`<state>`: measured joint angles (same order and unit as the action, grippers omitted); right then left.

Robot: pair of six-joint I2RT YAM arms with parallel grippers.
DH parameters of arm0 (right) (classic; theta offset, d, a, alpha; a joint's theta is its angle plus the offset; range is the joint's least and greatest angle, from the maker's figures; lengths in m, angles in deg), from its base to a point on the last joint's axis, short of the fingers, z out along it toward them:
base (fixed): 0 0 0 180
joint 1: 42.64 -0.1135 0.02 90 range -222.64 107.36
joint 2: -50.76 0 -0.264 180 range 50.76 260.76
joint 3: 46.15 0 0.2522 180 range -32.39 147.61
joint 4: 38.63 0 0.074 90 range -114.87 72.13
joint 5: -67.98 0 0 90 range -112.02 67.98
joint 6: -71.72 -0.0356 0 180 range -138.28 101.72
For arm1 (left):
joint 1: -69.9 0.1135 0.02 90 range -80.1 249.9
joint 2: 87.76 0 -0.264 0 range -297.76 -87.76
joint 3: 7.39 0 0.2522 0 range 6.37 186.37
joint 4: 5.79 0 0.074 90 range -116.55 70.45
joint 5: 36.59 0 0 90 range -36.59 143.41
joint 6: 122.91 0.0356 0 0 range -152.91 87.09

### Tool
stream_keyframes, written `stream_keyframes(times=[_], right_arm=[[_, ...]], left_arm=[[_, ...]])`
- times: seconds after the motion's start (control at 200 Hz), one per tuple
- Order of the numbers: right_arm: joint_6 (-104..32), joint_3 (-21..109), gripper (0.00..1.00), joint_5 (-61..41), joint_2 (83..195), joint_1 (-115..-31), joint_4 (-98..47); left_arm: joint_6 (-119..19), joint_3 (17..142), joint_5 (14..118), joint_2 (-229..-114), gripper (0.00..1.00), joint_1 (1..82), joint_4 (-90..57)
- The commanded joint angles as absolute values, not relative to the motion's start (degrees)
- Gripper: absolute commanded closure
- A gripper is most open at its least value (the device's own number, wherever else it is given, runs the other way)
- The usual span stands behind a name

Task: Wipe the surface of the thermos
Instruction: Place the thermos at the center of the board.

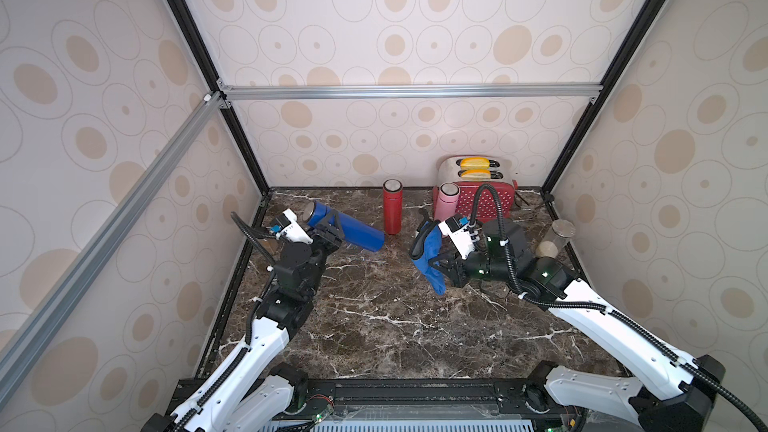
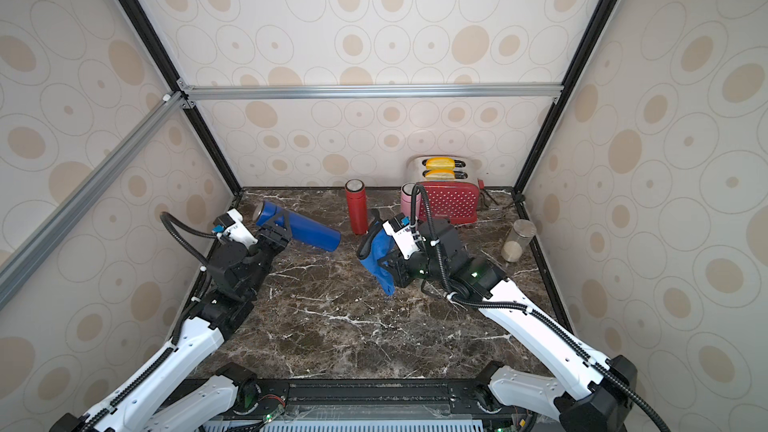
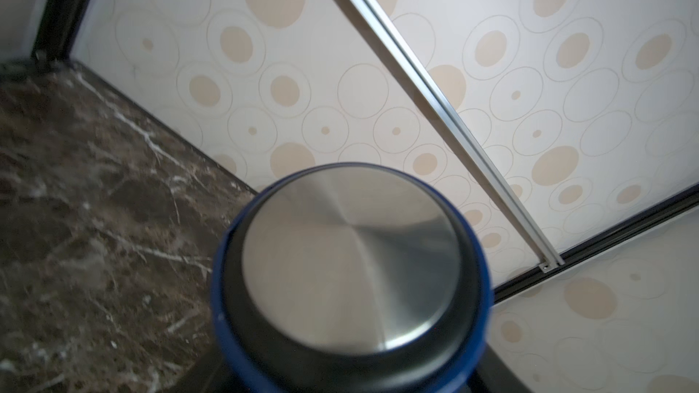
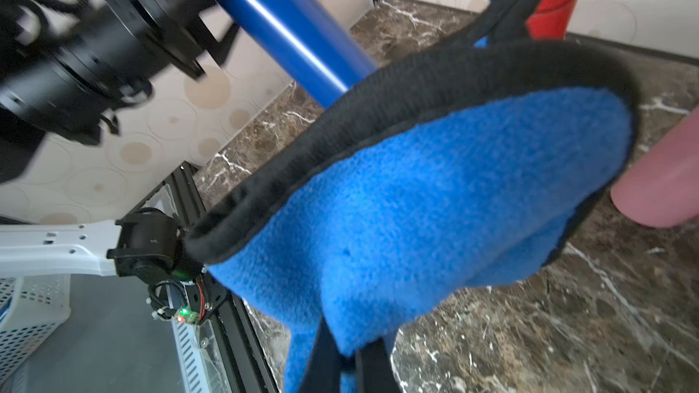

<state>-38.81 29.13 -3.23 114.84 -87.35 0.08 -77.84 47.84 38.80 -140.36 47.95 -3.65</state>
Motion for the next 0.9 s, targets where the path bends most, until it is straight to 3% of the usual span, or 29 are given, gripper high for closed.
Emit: stream_keyframes(times=[0.0, 0.27, 0.501, 0.896], right_arm=[[-38.31, 28.21, 1.00, -5.50, 113.69, -87.59, 0.65], [-37.88, 29.41, 1.00, -5.09, 116.70, -87.77, -1.05], [-38.06, 29.93, 1.00, -5.49, 117.76, -87.92, -1.72], [-38.48, 31.24, 1.00, -5.68, 119.90, -87.96, -1.22]], left_arm=[[-57.40, 51.98, 30.66, -144.83, 1.00, 47.89, -1.79], [-37.05, 60.59, 23.80, -164.22, 1.00, 48.53, 11.43], [-38.18, 65.93, 23.97, -178.43, 1.00, 53.80, 20.45], [-43.54, 70.29, 31.42, -190.15, 1.00, 59.96, 23.84]])
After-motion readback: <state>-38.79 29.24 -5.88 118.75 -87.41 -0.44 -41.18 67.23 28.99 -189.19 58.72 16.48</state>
